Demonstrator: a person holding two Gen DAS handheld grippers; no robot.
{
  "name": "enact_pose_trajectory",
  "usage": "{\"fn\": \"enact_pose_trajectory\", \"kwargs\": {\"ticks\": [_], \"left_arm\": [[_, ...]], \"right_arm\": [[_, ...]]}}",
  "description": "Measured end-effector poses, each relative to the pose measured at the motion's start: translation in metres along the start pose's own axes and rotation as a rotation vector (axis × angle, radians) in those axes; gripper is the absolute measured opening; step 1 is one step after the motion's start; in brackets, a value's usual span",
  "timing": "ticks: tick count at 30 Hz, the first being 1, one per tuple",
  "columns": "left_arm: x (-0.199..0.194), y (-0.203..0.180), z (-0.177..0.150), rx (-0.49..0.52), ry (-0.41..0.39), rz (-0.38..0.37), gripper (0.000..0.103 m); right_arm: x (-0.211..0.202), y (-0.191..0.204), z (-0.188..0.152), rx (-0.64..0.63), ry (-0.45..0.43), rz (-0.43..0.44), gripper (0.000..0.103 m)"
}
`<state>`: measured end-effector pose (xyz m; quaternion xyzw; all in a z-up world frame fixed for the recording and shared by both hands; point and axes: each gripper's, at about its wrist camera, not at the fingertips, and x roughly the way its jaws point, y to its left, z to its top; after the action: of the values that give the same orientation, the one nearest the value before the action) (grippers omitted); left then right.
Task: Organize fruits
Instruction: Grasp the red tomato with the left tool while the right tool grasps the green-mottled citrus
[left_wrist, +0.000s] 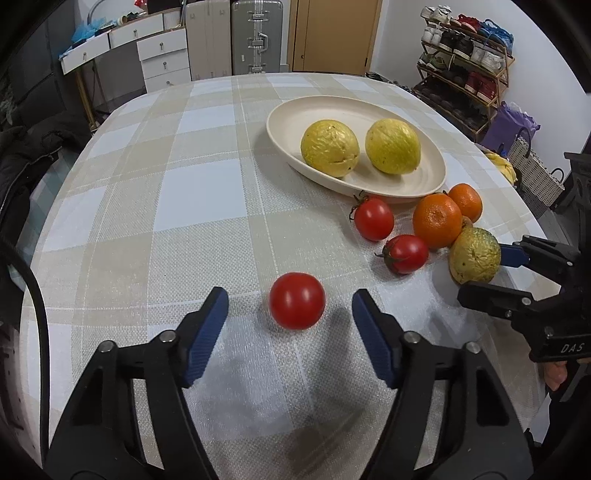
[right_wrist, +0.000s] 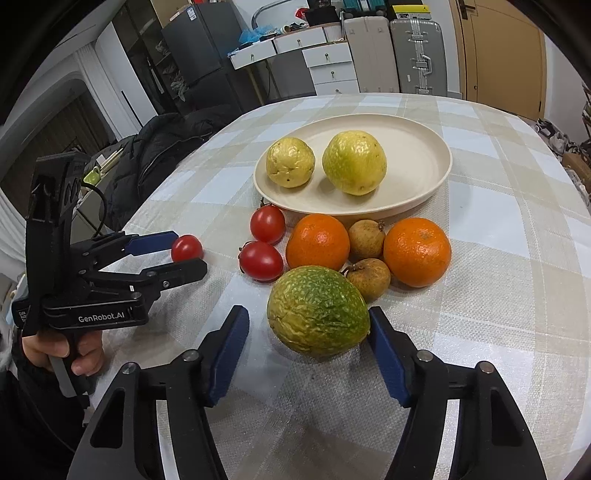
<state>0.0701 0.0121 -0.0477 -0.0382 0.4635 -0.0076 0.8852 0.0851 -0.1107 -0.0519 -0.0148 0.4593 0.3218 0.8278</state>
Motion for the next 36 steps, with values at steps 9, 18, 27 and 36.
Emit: {"fn": "enact_pose_trajectory", "kwargs": {"ticks": [9,18,27,36], "left_arm": [[-0.001,0.0,-0.002,0.008,0.006,-0.023,0.026],[-0.007,-0.002,-0.002,0.008,-0.035,-0.037,0.026],[-0.016,-0.009,-0.003,0.021,-0.077,-0.071,0.026],[-0.024,-0.01,-0.003,0.011,-0.118,-0.096,0.026]], "right_arm": [[-0.003,-0.002,0.001,0.0,-0.007,-0.004,0.065],[-0.002,-0.004,0.001,0.004,-0.003,-0.006,0.056],[-0.002,-0.003,0.0,-0.008,-0.005,-0.023,0.053],[-0.017,-0.001,0.002,-0.022,-0.056,-0.01,0.053]]}}
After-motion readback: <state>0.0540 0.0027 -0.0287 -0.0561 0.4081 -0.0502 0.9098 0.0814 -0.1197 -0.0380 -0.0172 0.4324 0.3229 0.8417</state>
